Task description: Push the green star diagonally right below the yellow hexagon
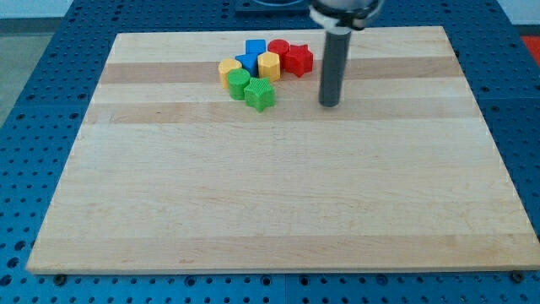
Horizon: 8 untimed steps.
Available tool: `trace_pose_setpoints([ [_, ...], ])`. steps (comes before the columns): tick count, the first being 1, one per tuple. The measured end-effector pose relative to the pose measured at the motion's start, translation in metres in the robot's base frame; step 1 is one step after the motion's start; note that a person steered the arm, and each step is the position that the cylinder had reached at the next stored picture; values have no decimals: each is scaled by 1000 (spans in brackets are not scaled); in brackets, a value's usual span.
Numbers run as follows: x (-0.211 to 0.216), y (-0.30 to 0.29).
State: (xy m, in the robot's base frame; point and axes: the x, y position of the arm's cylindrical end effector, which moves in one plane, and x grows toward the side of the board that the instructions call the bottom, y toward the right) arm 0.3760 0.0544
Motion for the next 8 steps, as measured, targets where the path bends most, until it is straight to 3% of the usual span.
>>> trace_pose_setpoints([
  [2, 41, -85],
  [4, 51, -172],
  [5, -3, -155],
  [8, -21, -105],
])
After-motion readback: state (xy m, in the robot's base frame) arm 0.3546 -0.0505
